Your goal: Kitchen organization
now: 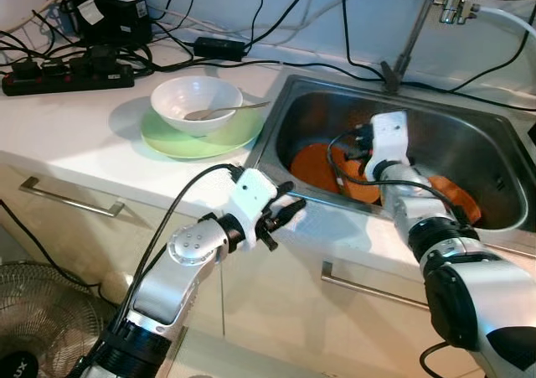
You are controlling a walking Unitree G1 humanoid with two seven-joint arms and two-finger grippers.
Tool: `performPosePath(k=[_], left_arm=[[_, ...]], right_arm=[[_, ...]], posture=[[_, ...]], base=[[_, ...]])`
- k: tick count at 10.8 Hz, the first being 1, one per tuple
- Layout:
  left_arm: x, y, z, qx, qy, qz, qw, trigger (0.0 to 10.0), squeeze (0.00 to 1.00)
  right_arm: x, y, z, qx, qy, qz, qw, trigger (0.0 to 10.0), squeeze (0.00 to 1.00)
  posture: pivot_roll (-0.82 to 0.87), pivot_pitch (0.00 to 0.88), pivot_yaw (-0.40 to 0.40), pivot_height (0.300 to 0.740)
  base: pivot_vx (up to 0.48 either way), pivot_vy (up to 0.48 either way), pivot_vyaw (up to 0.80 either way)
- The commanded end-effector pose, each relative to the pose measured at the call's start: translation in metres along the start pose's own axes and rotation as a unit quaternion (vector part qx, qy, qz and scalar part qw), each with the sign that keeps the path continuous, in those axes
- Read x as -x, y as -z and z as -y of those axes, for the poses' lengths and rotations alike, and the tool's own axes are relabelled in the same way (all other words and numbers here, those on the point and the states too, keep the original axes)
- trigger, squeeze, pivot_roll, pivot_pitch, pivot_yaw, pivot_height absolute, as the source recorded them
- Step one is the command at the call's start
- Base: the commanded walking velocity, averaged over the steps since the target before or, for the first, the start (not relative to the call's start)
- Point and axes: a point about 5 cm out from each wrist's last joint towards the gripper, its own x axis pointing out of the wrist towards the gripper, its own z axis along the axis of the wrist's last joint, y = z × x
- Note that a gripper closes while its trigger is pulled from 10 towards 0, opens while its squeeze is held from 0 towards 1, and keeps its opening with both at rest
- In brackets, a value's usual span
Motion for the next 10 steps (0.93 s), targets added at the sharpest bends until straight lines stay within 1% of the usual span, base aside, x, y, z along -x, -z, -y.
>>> performPosePath(k=[1,2,3,6,10], left_arm=[[-0.001,0.0,-0.002,0.004,-0.009,0.005,1.0,10.0,0.0],[-0.002,-0.001,-0.006,0.019,-0.034,0.022,0.999,10.0,0.0],[-0.001,0.001,-0.01,0.024,-0.049,0.028,0.998,10.0,0.0],[-0.001,0.01,-0.009,0.025,-0.056,0.031,0.998,10.0,0.0],[0.0,0.024,-0.008,0.0,-0.054,0.013,0.998,10.0,0.0]], right_arm=[[-0.001,-0.001,0.001,0.003,0.004,-0.007,1.0,10.0,0.0],[0.0,0.003,-0.001,0.0,0.002,-0.014,1.0,10.0,0.0],[0.0,0.005,-0.002,-0.003,-0.001,-0.016,1.0,10.0,0.0],[0.001,0.008,-0.004,-0.009,-0.003,-0.016,1.0,10.0,0.0],[0.002,0.014,-0.007,-0.006,-0.008,-0.021,1.0,10.0,0.0]], posture=[[0.27,0.016,-0.081,0.74],[0.27,0.015,-0.086,0.74],[0.27,0.015,-0.088,0.74],[0.27,0.011,-0.089,0.74],[0.28,0.0,-0.094,0.74]], base=[[0.0,0.0,0.0],[0.0,0.0,0.0],[0.0,0.0,0.0],[0.0,0.0,0.0],[0.0,0.0,0.0]])
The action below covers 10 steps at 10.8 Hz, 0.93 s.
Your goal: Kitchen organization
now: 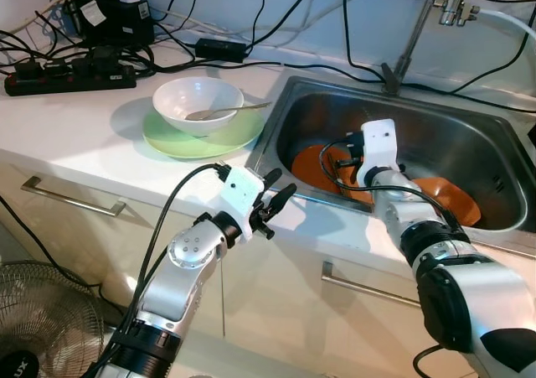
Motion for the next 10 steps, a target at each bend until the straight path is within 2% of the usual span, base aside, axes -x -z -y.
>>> performPosePath(k=[1,4,5,6,7,8,10], left_arm=[[0.0057,0.0195,0.002,0.007,-0.001,-0.043,0.999,10.0,0.0],[0.0065,0.0204,0.0017,0.008,-0.002,-0.041,0.999,10.0,0.0],[0.0061,0.0182,0.0016,0.006,0.002,-0.036,0.999,10.0,0.0],[0.0058,0.0171,0.0012,0.004,0.003,-0.034,0.999,10.0,0.0],[0.0055,0.0168,0.0009,0.004,0.002,-0.032,0.999,10.0,0.0],[0.0052,0.0167,0.0009,0.004,0.002,-0.031,1.0,10.0,0.0],[0.005,0.0163,0.0009,0.004,0.001,-0.03,1.0,10.0,0.0]], right_arm=[[0.0018,0.0071,0.0024,-0.001,0.003,-0.008,1.0,10.0,0.0],[0.0018,0.0073,0.0019,-0.002,0.002,-0.008,1.0,10.0,0.0],[0.0021,0.0087,0.0011,-0.003,0.0,-0.01,1.0,10.0,0.2],[0.0021,0.009,0.0005,-0.005,-0.001,-0.011,1.0,10.0,0.96],[0.0019,0.0089,0.0001,-0.003,-0.001,-0.013,1.0,10.0,1.0],[0.0018,0.0085,-0.0002,-0.001,-0.002,-0.012,1.0,10.0,0.0],[0.0013,0.0064,0.0,0.0,-0.001,-0.01,1.0,10.0,0.0]], posture=[[0.28,0.0,-0.095,0.74],[0.28,0.0,-0.095,0.74],[0.28,0.0,-0.095,0.74],[0.28,0.0,-0.095,0.74],[0.28,0.002,-0.096,0.74],[0.28,0.006,-0.096,0.74],[0.28,0.009,-0.097,0.74]], base=[[0.0,0.0,0.0],[0.0,0.0,0.0],[0.0,0.0,0.0],[0.0,0.0,0.0],[0.0,0.0,0.0],[0.0,0.0,0.0],[0.0,0.0,0.0]])
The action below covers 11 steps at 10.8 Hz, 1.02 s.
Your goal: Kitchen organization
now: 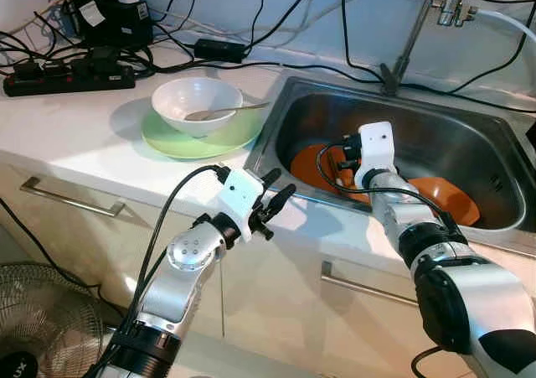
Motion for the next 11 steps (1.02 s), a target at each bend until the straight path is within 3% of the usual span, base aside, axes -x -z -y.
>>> performPosePath(k=[1,2,3,6,7,9,11], left_arm=[[0.004,0.015,0.001,0.012,0.001,-0.037,0.999,10.0,0.0],[0.004,0.015,0.001,0.012,0.0,-0.036,0.999,10.0,0.0],[0.005,0.015,0.0,0.011,-0.002,-0.036,0.999,10.0,0.0],[0.005,0.013,0.0,0.009,-0.007,-0.031,0.999,10.0,0.0],[0.005,0.012,0.0,0.009,-0.007,-0.029,1.0,10.0,0.0],[0.003,0.012,0.0,0.009,-0.006,-0.028,1.0,10.0,0.0],[0.001,0.007,-0.002,-0.015,-0.023,-0.019,0.999,10.0,0.0]], right_arm=[[0.001,0.003,0.003,0.0,0.003,-0.005,1.0,10.0,0.0],[0.001,0.002,0.004,0.001,0.003,-0.002,1.0,10.0,1.0],[0.0,-0.001,0.004,0.009,0.005,0.003,1.0,10.0,0.0],[-0.002,-0.032,0.002,0.015,0.009,0.086,0.996,10.0,0.0],[-0.002,-0.071,0.009,0.028,0.029,0.172,0.984,10.0,0.0],[0.002,-0.104,0.01,0.021,0.03,0.241,0.97,10.0,0.0],[0.005,-0.107,-0.012,-0.012,-0.025,0.277,0.96,10.0,0.0]], posture=[[0.28,0.011,-0.098,0.74],[0.28,0.014,-0.099,0.74],[0.28,0.016,-0.099,0.74],[0.28,0.021,-0.093,0.74],[0.27,0.021,-0.092,0.74],[0.27,0.023,-0.093,0.74],[0.27,0.026,-0.094,0.74]], base=[[0.0,0.0,0.0],[0.0,0.0,0.0],[0.0,0.0,0.0],[0.0,0.0,0.0],[0.0,0.0,0.0],[0.0,0.0,0.0],[0.0,0.0,0.0]])
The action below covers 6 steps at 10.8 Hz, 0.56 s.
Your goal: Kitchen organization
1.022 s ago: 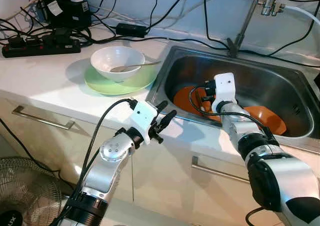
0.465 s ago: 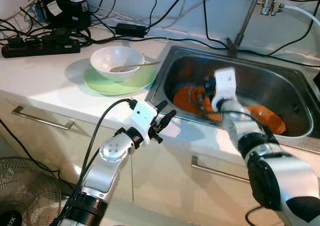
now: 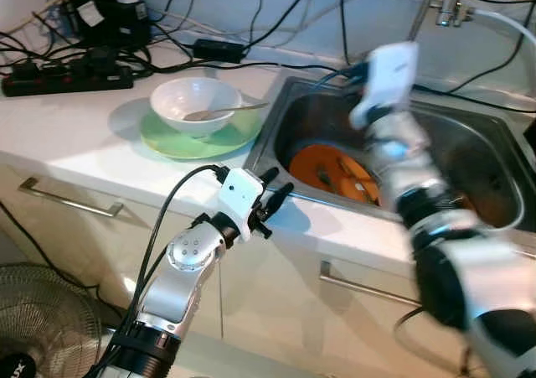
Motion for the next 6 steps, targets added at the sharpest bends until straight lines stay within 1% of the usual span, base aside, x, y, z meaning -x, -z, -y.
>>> performPosePath(k=[1,2,3,4,5,6], left_arm=[[0.0,0.001,-0.006,-0.026,-0.025,-0.005,0.999,10.0,0.0],[0.0,-0.008,-0.011,-0.036,-0.042,0.017,0.998,10.0,0.0],[0.001,-0.022,-0.015,-0.037,-0.053,0.048,0.997,10.0,0.0],[0.003,-0.034,-0.017,-0.039,-0.057,0.072,0.995,10.0,0.0],[0.003,-0.039,-0.019,-0.044,-0.062,0.081,0.994,10.0,0.0],[0.001,-0.046,-0.027,-0.068,-0.086,0.089,0.99,10.0,0.0]], right_arm=[[0.005,0.0,0.0,-0.009,-0.002,0.022,1.0,10.0,0.0],[0.012,0.01,-0.005,-0.017,-0.009,0.02,1.0,10.0,0.0],[0.022,0.025,-0.006,-0.029,-0.005,0.001,1.0,10.0,0.0],[0.031,0.037,-0.001,-0.044,0.013,-0.016,0.999,10.0,0.0],[0.035,0.041,0.002,-0.054,0.024,-0.022,0.998,10.0,0.0],[0.04,0.047,0.004,-0.062,0.039,-0.03,0.997,10.0,0.0]], posture=[[0.27,0.029,-0.095,0.74],[0.26,0.029,-0.094,0.74],[0.26,0.031,-0.092,0.74],[0.27,0.036,-0.094,0.74],[0.26,0.034,-0.092,0.74],[0.26,0.029,-0.089,0.74]], base=[[0.0,0.0,0.0],[0.0,0.0,0.0],[0.0,0.0,0.0],[0.0,0.0,0.0],[0.0,0.0,0.0],[0.0,0.0,0.0]])
